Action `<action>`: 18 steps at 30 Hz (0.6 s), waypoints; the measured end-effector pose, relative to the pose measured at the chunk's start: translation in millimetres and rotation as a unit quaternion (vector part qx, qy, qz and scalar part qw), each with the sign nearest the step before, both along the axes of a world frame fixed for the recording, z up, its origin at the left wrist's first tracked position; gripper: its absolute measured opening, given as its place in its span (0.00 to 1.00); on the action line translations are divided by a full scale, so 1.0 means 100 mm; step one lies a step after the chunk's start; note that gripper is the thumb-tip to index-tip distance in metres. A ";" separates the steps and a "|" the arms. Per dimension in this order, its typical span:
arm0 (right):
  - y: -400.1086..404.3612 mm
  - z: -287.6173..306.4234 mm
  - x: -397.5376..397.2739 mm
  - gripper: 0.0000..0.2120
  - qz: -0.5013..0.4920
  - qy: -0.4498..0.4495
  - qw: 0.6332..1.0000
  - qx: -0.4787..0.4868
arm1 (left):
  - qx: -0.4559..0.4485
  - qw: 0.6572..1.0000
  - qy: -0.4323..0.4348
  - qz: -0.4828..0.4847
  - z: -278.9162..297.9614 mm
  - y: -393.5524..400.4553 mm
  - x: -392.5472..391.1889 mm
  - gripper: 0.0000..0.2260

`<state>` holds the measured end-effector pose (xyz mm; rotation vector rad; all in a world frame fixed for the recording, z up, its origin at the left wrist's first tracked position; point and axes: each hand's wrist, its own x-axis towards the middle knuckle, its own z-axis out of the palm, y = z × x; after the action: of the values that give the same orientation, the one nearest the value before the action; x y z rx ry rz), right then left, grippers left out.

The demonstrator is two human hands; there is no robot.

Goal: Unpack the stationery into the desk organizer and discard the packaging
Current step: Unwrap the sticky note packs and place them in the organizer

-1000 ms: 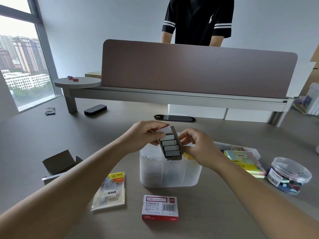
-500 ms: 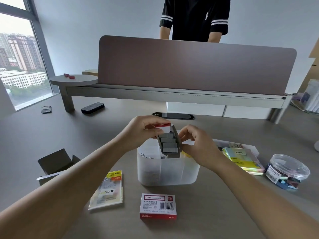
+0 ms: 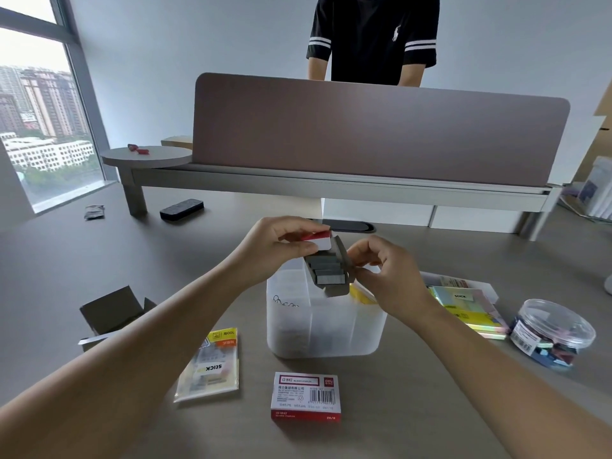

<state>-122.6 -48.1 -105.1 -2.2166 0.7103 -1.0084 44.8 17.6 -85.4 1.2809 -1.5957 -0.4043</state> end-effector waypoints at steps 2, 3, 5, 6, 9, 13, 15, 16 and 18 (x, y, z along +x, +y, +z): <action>0.00 -0.01 0.00 0.13 0.005 0.003 1.000 -0.003 | 0.003 1.000 -0.001 -0.002 0.00 0.00 0.01 0.19; 0.00 -0.01 0.00 0.14 0.006 0.008 1.000 -0.004 | 0.007 1.000 0.004 -0.002 0.00 0.00 0.02 0.19; -0.02 -0.01 0.00 0.12 0.004 0.012 1.000 -0.009 | 0.012 1.000 0.009 0.003 -0.01 -0.01 0.03 0.19; -0.03 -0.01 0.00 0.12 0.002 0.013 1.000 -0.010 | 0.015 1.000 0.007 0.008 -0.02 -0.02 0.03 0.18; -0.04 -0.02 0.01 0.13 0.000 0.020 1.000 -0.001 | 0.030 0.999 0.002 0.025 -0.06 -0.05 0.02 0.16; -0.03 -0.04 0.00 0.15 0.009 0.033 0.999 0.016 | 0.034 0.999 -0.002 0.035 -0.07 -0.07 0.00 0.14; -0.04 -0.05 -0.01 0.13 0.011 0.034 0.999 0.019 | 0.034 0.999 0.004 0.036 -0.07 -0.08 0.01 0.14; -0.04 -0.05 -0.01 0.12 0.011 0.036 0.999 0.018 | 0.036 0.999 0.012 0.037 -0.07 -0.08 0.01 0.14; -0.03 -0.04 0.00 0.08 0.009 0.036 0.999 0.015 | 0.042 0.997 0.050 0.042 -0.08 -0.09 0.02 0.14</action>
<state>-122.2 -51.2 -108.9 -2.2389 0.7321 -0.9067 46.8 9.0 -93.2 1.3649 -1.4501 -0.4792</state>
